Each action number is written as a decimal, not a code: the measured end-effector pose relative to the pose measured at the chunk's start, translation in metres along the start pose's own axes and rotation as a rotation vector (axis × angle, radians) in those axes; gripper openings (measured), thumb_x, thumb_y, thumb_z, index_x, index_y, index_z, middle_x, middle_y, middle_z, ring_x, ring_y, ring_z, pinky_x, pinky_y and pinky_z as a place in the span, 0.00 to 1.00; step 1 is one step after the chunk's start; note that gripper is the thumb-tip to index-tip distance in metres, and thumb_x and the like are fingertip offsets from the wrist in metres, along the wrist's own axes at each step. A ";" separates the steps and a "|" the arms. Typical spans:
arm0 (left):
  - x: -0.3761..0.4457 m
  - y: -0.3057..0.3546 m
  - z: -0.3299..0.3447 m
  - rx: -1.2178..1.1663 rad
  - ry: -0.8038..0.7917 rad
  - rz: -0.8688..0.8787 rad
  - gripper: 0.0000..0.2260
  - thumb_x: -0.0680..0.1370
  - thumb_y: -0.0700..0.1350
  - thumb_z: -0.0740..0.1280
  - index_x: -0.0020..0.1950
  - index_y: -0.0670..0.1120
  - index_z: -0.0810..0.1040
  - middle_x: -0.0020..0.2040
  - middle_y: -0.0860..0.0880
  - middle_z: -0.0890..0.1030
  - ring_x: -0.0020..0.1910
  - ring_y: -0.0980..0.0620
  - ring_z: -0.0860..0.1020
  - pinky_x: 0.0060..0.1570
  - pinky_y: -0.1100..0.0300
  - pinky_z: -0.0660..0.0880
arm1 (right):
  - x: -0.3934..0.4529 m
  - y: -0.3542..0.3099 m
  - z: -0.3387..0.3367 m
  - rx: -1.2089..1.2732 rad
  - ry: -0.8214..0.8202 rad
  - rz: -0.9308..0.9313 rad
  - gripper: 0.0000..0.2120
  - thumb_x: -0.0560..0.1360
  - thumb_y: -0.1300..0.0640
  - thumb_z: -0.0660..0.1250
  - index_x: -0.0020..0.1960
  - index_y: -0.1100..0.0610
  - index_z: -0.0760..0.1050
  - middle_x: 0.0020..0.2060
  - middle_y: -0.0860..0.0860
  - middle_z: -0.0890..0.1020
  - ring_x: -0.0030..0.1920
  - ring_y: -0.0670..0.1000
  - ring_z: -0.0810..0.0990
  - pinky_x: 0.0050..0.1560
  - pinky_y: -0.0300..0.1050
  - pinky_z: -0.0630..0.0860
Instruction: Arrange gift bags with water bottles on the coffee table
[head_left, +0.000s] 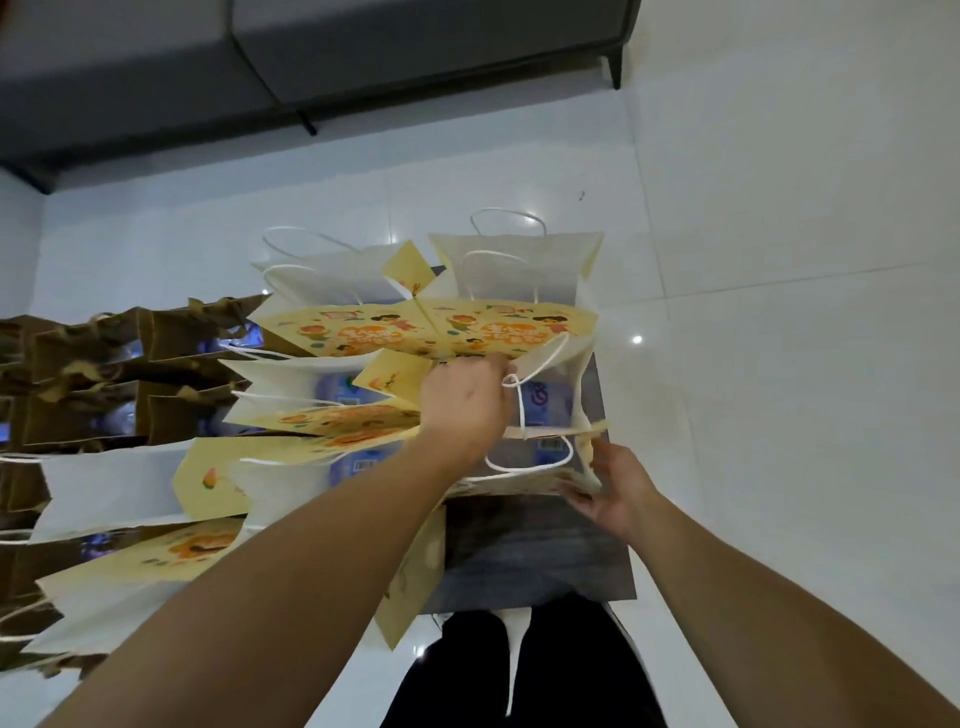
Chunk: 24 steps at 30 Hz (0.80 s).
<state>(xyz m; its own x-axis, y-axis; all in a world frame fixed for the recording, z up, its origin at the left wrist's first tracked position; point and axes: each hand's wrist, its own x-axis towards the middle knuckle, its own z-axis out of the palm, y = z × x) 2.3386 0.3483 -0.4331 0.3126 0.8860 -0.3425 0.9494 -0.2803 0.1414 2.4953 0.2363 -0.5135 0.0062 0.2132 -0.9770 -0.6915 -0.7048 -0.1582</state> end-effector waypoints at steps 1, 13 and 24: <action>0.000 0.003 -0.001 -0.002 -0.007 -0.005 0.12 0.81 0.43 0.61 0.61 0.51 0.79 0.48 0.46 0.83 0.45 0.42 0.80 0.39 0.56 0.68 | 0.001 -0.002 0.004 -0.027 0.003 -0.014 0.15 0.81 0.52 0.66 0.64 0.58 0.78 0.50 0.59 0.85 0.54 0.61 0.83 0.44 0.54 0.84; 0.002 -0.012 -0.012 -0.121 0.043 -0.040 0.12 0.79 0.41 0.62 0.56 0.53 0.80 0.46 0.48 0.83 0.39 0.47 0.73 0.34 0.57 0.63 | -0.031 -0.028 0.013 -0.389 0.071 -0.035 0.11 0.81 0.53 0.66 0.56 0.61 0.76 0.54 0.61 0.82 0.50 0.59 0.80 0.63 0.59 0.77; 0.000 -0.037 -0.017 -0.183 0.044 0.025 0.15 0.79 0.44 0.66 0.66 0.50 0.80 0.60 0.48 0.83 0.57 0.46 0.78 0.56 0.52 0.76 | -0.038 -0.080 0.063 -0.748 0.198 -0.444 0.09 0.79 0.52 0.63 0.44 0.54 0.79 0.46 0.49 0.82 0.46 0.50 0.78 0.48 0.49 0.73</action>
<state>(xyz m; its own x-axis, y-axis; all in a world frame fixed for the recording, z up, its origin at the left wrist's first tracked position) 2.3031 0.3651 -0.4224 0.3305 0.8960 -0.2966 0.9191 -0.2340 0.3170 2.5047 0.3270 -0.4545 0.3341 0.4996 -0.7992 0.0563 -0.8570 -0.5122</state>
